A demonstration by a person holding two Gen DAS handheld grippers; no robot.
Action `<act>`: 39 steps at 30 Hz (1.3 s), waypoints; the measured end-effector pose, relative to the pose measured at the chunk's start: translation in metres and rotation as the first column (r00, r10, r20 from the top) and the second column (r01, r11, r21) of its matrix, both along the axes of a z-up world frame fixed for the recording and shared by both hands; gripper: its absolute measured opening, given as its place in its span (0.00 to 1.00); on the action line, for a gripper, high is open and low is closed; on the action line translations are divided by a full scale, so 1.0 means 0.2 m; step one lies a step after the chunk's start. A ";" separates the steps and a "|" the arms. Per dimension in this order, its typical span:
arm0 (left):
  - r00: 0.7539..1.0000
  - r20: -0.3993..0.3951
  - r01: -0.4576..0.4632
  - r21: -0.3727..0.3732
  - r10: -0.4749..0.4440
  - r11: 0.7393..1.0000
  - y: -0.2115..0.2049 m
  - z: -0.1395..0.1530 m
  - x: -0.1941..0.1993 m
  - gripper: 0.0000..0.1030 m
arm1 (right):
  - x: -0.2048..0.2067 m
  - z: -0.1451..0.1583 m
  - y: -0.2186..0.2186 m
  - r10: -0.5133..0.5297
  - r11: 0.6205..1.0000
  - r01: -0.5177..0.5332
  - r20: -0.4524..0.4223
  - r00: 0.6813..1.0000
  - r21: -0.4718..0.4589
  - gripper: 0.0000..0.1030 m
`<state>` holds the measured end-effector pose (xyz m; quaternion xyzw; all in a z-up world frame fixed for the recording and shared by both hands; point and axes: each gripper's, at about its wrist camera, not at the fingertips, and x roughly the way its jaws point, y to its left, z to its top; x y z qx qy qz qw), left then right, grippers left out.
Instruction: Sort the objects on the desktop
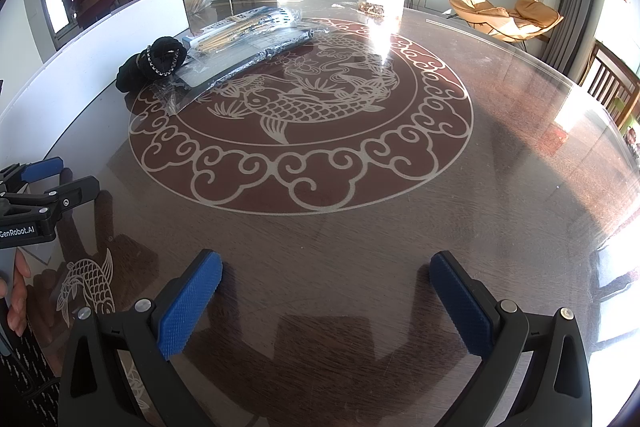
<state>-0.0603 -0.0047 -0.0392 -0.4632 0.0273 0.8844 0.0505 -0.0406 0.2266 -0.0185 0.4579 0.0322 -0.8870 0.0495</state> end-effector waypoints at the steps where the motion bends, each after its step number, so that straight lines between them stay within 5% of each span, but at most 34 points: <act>1: 1.000 0.000 0.000 0.000 0.000 1.000 0.00 0.00 0.00 1.00 | 0.00 0.00 0.00 0.000 1.000 0.000 0.000 1.000 0.000 1.00; 28: 0.999 0.014 -0.045 0.001 0.045 0.999 -0.06 0.00 -0.01 1.00 | -0.03 0.01 0.00 0.033 0.999 -0.033 0.007 0.999 -0.018 1.00; 34: 0.978 0.016 -0.209 0.004 0.209 0.978 -0.21 0.00 -0.05 1.00 | -0.45 0.20 -0.09 0.100 0.993 -0.101 -0.014 0.995 -0.065 1.00; 39: 0.973 0.014 -0.229 0.024 0.229 0.973 -0.24 0.01 -0.05 1.00 | -0.94 0.22 -0.29 0.077 0.987 -0.072 0.031 0.997 -0.144 1.00</act>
